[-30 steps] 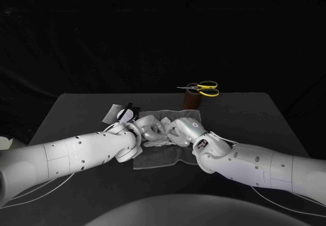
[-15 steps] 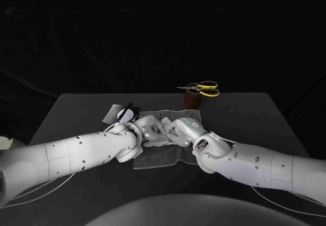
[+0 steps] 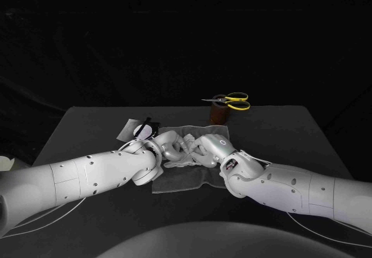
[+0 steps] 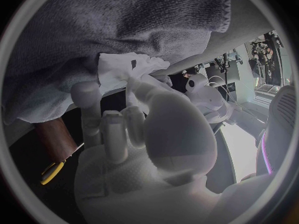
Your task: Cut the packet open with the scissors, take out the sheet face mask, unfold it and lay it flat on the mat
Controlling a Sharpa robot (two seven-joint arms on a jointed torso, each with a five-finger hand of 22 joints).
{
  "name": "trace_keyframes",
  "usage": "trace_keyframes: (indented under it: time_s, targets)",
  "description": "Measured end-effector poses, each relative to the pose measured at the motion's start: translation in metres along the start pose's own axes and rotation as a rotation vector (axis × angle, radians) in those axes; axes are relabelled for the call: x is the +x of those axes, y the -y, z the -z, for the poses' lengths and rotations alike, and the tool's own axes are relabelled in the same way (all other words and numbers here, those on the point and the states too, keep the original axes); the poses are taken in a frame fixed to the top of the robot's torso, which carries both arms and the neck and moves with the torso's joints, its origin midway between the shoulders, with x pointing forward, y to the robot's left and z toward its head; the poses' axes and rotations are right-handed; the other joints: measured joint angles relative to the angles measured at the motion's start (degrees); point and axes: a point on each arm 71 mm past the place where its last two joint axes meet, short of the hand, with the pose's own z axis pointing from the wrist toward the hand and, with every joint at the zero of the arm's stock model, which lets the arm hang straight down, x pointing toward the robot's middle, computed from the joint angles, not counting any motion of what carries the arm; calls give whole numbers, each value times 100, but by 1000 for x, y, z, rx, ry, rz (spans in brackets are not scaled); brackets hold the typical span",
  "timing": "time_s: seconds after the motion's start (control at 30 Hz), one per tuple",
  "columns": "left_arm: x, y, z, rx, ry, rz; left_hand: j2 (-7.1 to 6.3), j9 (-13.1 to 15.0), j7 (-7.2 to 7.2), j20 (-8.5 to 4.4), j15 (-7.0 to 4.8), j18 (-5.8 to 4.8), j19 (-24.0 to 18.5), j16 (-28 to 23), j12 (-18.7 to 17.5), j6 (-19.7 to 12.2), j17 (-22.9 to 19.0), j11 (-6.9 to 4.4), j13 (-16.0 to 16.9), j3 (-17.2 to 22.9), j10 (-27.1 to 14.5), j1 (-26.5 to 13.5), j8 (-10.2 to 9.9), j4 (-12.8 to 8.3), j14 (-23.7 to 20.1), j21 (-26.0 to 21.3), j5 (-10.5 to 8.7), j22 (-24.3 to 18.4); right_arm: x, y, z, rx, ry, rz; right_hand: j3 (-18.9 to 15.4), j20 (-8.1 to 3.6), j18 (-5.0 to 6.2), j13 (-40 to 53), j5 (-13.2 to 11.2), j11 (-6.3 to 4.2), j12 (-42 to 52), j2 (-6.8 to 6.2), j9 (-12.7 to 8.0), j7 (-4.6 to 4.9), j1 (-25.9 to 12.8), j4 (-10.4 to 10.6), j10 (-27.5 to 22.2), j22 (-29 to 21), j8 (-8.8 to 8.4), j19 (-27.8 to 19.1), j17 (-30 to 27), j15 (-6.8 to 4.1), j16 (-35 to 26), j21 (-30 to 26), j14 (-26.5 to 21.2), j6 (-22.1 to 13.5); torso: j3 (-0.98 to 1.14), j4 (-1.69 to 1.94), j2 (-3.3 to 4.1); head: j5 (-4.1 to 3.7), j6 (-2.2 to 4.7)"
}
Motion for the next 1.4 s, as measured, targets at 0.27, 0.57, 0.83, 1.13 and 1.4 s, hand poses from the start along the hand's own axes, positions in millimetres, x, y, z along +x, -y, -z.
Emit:
trace_keyframes:
  time_s: [0.27,0.57,0.83,1.13,1.4]
  targets:
    - [-1,-1,0,-2,5,11,-60,0,-42,0,-33,0,-1,0,24,41,0,-32,141,218,131,-150,69,-83,-8,60,0,1,0,0,1,0,0,0,0,0,-11,0,-6,-13,0,0,0,-11,0,0,13,0,0,0,-1,0,12,0,0,-11,-1,2,1,-1,0]
    - [-5,-7,2,-21,12,26,-97,0,-72,-22,-40,0,20,-1,47,52,0,-41,226,343,183,-204,115,-138,-1,110,0,1,-2,4,4,9,5,-12,-1,0,51,-5,-4,-13,0,-2,0,-19,-2,0,13,-4,1,0,-6,0,12,0,0,-19,-3,5,2,6,0]
    - [-12,-19,5,-52,24,34,-103,1,-83,-22,-40,-90,20,-1,69,42,0,-62,279,402,245,-255,135,-164,-1,144,0,0,-8,14,7,47,22,-64,34,0,52,-4,11,-13,-45,-14,0,-9,-19,2,13,-4,17,0,-5,0,11,-49,0,-8,-4,3,2,13,0]
    - [-22,-29,10,-79,44,43,-128,2,-114,-22,-60,-89,20,-3,69,51,0,-71,299,426,254,-279,159,-188,-21,171,-1,-2,-12,25,10,94,33,-120,34,-21,51,0,11,-13,-45,-7,0,-10,-72,2,13,-1,23,-21,-3,0,-3,-84,0,-9,-4,2,1,10,0]
    - [-38,-32,12,-87,82,60,-128,51,-116,-22,-81,-89,19,-17,90,49,0,-71,327,457,253,-278,162,-189,0,171,-1,-3,-17,36,11,140,49,-151,34,-21,49,0,11,-12,-45,-11,0,-11,-76,2,12,0,32,-21,0,0,12,-84,0,-10,-5,1,2,9,0]
